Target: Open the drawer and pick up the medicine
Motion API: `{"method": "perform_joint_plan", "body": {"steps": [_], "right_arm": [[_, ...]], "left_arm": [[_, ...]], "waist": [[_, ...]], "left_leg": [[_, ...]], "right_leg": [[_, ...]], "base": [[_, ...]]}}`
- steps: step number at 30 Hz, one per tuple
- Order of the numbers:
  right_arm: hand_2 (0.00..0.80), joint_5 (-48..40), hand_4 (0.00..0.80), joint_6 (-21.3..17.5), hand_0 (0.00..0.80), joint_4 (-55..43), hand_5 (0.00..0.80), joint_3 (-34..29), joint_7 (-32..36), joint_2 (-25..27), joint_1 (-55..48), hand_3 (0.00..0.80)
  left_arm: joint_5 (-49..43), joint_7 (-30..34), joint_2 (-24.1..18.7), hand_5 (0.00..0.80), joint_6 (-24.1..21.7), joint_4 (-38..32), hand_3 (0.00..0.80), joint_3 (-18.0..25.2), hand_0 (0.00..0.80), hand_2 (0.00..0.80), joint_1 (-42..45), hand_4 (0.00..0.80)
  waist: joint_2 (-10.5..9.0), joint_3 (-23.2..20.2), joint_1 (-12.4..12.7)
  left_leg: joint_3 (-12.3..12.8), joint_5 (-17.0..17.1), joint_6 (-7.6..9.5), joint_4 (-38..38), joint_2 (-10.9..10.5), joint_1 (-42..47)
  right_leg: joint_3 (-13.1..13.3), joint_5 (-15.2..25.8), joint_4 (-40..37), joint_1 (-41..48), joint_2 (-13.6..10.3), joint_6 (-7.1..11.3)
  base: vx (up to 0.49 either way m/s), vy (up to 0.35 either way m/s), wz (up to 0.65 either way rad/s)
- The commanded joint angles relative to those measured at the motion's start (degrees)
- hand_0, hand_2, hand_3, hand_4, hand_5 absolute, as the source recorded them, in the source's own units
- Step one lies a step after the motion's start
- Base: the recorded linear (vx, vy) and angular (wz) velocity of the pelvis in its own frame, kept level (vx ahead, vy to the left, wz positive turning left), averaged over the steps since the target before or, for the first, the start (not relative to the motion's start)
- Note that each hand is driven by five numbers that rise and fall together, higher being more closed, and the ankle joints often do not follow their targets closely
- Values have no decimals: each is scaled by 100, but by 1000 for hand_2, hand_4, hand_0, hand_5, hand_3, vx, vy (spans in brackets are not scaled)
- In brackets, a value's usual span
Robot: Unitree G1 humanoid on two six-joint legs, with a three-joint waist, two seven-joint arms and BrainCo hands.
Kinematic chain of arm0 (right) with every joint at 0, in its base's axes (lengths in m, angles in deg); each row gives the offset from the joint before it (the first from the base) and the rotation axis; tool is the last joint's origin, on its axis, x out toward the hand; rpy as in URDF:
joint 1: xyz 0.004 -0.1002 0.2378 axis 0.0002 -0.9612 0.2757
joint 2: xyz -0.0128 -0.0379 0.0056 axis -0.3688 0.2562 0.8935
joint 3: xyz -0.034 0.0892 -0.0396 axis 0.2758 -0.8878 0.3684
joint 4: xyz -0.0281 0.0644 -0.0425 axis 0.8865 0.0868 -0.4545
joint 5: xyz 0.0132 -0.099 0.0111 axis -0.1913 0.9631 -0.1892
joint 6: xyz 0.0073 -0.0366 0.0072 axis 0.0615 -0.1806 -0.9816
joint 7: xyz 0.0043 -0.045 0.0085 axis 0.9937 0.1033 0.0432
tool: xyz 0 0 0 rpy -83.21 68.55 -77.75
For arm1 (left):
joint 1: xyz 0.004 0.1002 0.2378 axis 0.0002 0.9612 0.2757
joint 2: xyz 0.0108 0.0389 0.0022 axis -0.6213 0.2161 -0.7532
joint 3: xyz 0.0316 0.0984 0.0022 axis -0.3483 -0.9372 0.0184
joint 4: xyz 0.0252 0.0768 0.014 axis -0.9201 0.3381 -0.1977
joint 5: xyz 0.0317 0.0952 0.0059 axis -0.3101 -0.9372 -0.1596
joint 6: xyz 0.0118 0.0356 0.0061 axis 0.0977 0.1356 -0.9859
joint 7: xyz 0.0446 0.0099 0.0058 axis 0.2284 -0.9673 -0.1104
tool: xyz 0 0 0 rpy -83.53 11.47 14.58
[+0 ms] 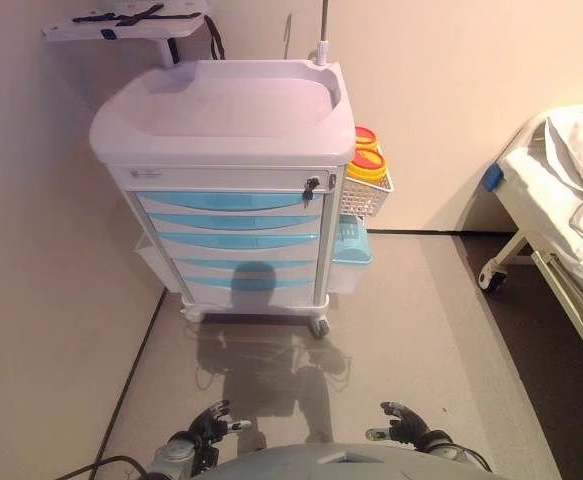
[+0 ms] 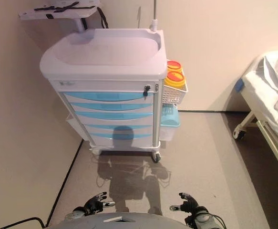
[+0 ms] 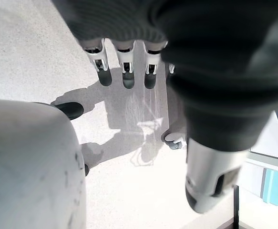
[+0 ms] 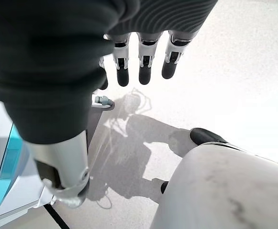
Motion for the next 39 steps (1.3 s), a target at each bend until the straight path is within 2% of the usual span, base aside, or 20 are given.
{"method": "perform_joint_plan", "body": {"steps": [1,20,26,31,33,39], "right_arm": [[0,10,0,-82,0,280,0,114,83,-262,246,0],[0,-7,0,-54,0,318,0,63,60,-266,197,0],[0,-64,0,-84,0,314,0,29,-43,-218,193,0],[0,-273,0,-52,0,135,0,122,-180,-90,430,0],[0,-357,0,-75,0,52,0,145,-235,-47,596,0],[0,-681,0,-114,0,-172,0,185,-457,28,881,0]], "left_arm": [[-158,150,251,0,10,421,0,18,0,0,-204,0],[-29,-43,209,0,61,487,0,143,0,0,-174,0],[240,-78,155,0,25,417,0,224,0,0,-198,0],[890,-147,85,0,-71,253,0,218,0,0,-589,0],[1148,-190,36,0,-186,152,0,276,0,0,-873,0],[1902,-352,0,0,-581,-292,0,411,0,0,-1420,0]], "waist": [[-188,155,-4],[-184,171,-42],[-163,331,-43],[-160,776,-56],[-193,1114,-80],[-286,1735,-162]], "left_leg": [[-200,-810,204,26,-336,232],[-204,-802,201,26,-325,272],[-214,-775,238,128,-349,128],[-186,-847,347,723,-407,-561],[-127,-880,405,1038,-412,-908],[20,-957,547,1858,-441,-1846]], "right_leg": [[-135,57,63,-43,-107,328],[-87,22,122,-19,-89,315],[-25,-58,366,-224,-139,293],[56,-59,814,-890,-227,224],[127,-61,1134,-1271,-268,210],[366,-16,1884,-2271,-320,225]], "base": [[0,0,0],[16,2,0],[54,21,-1],[-126,73,-10],[-166,64,-9],[-117,90,-20]]}}
